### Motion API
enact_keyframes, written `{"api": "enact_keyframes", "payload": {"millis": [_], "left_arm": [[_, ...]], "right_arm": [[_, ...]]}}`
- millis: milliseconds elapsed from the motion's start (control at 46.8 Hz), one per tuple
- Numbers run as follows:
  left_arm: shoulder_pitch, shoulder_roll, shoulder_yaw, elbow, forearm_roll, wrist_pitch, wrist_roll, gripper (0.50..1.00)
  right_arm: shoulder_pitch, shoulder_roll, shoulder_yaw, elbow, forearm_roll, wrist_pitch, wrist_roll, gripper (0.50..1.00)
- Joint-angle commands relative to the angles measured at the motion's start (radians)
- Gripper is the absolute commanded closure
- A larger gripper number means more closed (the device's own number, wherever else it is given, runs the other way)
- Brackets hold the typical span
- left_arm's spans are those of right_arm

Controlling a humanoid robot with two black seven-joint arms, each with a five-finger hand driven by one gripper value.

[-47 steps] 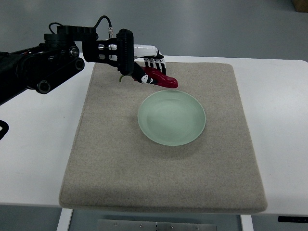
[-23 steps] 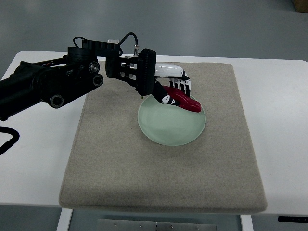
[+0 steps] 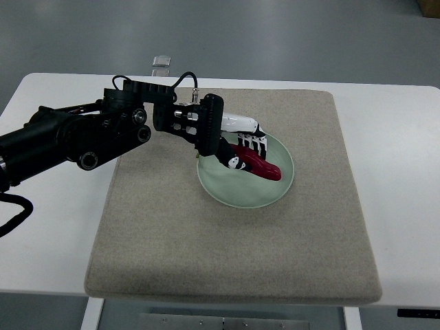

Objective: Place red pepper on plate with left hand
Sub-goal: 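Lower the pepper onto the plate and open the left hand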

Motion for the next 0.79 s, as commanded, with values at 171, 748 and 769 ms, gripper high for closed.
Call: {"api": "enact_keyframes", "payload": {"millis": [171, 748, 769], "left_arm": [[0.004, -0.001, -0.002, 0.001, -0.006, 0.003, 0.0, 0.827], [0.014, -0.001, -0.003, -0.001, -0.007, 0.005, 0.0, 0.729], [0.014, -0.001, -0.003, -0.001, -0.007, 0.006, 0.0, 0.729]], "right_arm": [[-0.001, 0.0, 0.0, 0.0, 0.0, 0.0, 0.0, 0.572], [0.001, 0.0, 0.0, -0.001, 0.0, 0.0, 0.0, 0.572], [0.001, 0.0, 0.0, -0.001, 0.0, 0.0, 0.0, 0.572]]}}
